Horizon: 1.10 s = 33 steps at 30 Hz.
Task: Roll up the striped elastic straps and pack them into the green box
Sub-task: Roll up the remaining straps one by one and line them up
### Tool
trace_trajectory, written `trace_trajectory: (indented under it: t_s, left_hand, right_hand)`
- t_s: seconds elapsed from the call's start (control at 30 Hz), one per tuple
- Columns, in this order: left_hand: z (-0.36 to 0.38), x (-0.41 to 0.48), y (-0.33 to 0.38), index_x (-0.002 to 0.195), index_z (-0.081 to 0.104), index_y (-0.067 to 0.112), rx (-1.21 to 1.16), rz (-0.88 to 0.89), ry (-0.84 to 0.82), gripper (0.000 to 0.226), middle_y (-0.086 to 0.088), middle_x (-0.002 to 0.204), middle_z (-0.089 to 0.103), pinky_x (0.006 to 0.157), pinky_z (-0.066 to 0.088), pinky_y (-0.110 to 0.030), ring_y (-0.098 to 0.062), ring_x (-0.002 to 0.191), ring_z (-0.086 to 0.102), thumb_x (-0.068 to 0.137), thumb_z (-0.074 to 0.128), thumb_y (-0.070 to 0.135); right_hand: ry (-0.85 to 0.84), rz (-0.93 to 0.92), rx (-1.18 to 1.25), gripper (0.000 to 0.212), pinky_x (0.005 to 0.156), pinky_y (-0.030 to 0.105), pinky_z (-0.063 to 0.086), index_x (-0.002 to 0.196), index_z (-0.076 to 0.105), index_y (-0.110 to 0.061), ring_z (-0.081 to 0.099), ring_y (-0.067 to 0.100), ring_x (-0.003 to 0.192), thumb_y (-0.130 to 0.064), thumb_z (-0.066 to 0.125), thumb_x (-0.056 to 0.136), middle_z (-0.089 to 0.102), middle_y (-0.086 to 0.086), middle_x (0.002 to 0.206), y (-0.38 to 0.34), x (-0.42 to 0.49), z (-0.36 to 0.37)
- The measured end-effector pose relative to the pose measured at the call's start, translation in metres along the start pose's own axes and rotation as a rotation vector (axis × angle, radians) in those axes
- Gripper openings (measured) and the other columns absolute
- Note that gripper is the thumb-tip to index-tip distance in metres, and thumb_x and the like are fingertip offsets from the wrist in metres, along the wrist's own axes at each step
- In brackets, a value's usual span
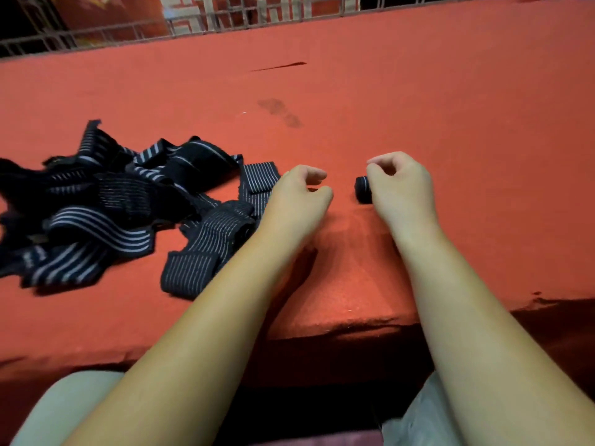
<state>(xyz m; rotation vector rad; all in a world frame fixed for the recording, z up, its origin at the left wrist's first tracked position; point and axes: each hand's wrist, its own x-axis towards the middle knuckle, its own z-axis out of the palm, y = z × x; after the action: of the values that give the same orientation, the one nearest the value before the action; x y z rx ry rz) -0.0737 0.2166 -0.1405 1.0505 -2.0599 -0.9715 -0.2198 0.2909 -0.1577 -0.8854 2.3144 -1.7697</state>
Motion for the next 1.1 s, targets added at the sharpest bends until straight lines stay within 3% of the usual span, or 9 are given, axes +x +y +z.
trace_trajectory:
  t_s: [0.07,0.17,0.27,0.43,0.57,0.67,0.87,1.0,1.1]
  left_hand:
    - [-0.038,-0.010,0.003,0.124,0.074,0.027,0.021,0.035,0.029,0.030,0.013,0.119,0.074,0.094,0.051,-0.016,-0.004,0.108,0.068,0.096,0.067,0.018]
    - [-0.093,-0.026,-0.001,0.113,0.078,0.030,0.006,0.064,0.059,0.022,0.017,0.105,0.078,0.092,0.055,-0.021,0.003,0.099,0.071,0.095,0.072,0.019]
    - [-0.131,-0.035,-0.019,0.113,0.076,0.033,0.133,0.040,0.062,0.022,0.019,0.105,0.077,0.097,0.058,-0.030,0.003,0.098,0.071,0.091,0.080,0.030]
    - [-0.139,-0.040,-0.064,0.140,0.060,0.029,0.420,-0.047,-0.100,0.078,0.005,0.135,0.060,0.114,0.048,-0.040,-0.014,0.130,0.057,0.075,0.088,0.061]
    - [-0.132,-0.037,-0.080,0.136,0.066,0.030,0.388,0.027,-0.041,0.053,0.007,0.129,0.064,0.112,0.046,-0.032,-0.013,0.126,0.058,0.087,0.080,0.042]
    - [-0.135,-0.034,-0.079,0.120,0.077,0.033,0.244,0.073,0.039,0.025,0.018,0.112,0.075,0.100,0.053,-0.026,0.002,0.105,0.067,0.095,0.075,0.035]
    - [-0.133,-0.030,-0.090,0.114,0.078,0.035,0.080,0.058,0.048,0.023,0.020,0.103,0.078,0.092,0.054,-0.017,0.010,0.097,0.069,0.094,0.079,0.026]
    - [-0.136,-0.026,-0.099,0.112,0.079,0.031,-0.032,-0.042,0.104,0.039,0.014,0.099,0.080,0.090,0.057,-0.023,0.001,0.094,0.074,0.088,0.066,0.004]
    - [-0.138,-0.024,-0.107,0.112,0.079,0.030,-0.181,-0.114,0.077,0.042,0.009,0.101,0.081,0.084,0.055,-0.029,-0.005,0.089,0.074,0.087,0.065,0.000]
  right_hand:
    - [-0.042,-0.013,0.038,0.016,0.079,0.032,0.055,0.091,0.077,-0.027,0.072,0.012,0.082,-0.027,0.061,0.091,0.076,-0.010,0.083,-0.007,-0.005,0.012]
    - [-0.146,-0.038,0.064,0.013,0.071,0.026,0.044,0.089,0.078,-0.026,0.062,0.000,0.070,-0.026,0.066,0.096,0.071,-0.016,0.076,-0.020,-0.015,0.031]
    - [-0.322,-0.029,0.105,0.013,0.070,0.032,0.049,0.089,0.078,-0.026,0.064,0.011,0.069,-0.031,0.068,0.095,0.077,-0.010,0.078,-0.035,-0.032,0.051]
    - [-0.624,0.002,0.077,0.030,0.053,0.033,0.050,0.104,0.077,-0.031,0.060,0.010,0.054,-0.014,0.053,0.101,0.079,-0.012,0.084,-0.047,-0.057,0.080]
    - [-0.694,-0.030,0.012,0.032,0.048,0.024,0.045,0.112,0.078,-0.037,0.057,0.006,0.044,-0.016,0.055,0.104,0.069,-0.014,0.059,-0.046,-0.063,0.094]
    - [-0.716,-0.003,0.131,0.029,0.056,0.029,0.046,0.113,0.080,-0.036,0.060,0.018,0.057,-0.018,0.058,0.105,0.071,0.000,0.068,-0.050,-0.063,0.094]
    - [-0.787,-0.051,0.269,0.037,0.058,0.031,0.050,0.130,0.071,-0.029,0.065,0.014,0.074,-0.005,0.054,0.107,0.081,-0.007,0.109,-0.052,-0.064,0.105]
    - [-0.744,-0.104,0.118,0.031,0.051,0.020,0.045,0.130,0.071,-0.035,0.060,0.002,0.060,-0.020,0.067,0.103,0.077,-0.012,0.096,-0.044,-0.061,0.114]
    - [-0.743,-0.214,-0.053,0.032,0.073,0.023,0.049,0.129,0.073,-0.038,0.064,-0.002,0.074,-0.036,0.077,0.097,0.073,-0.016,0.092,-0.037,-0.063,0.121]
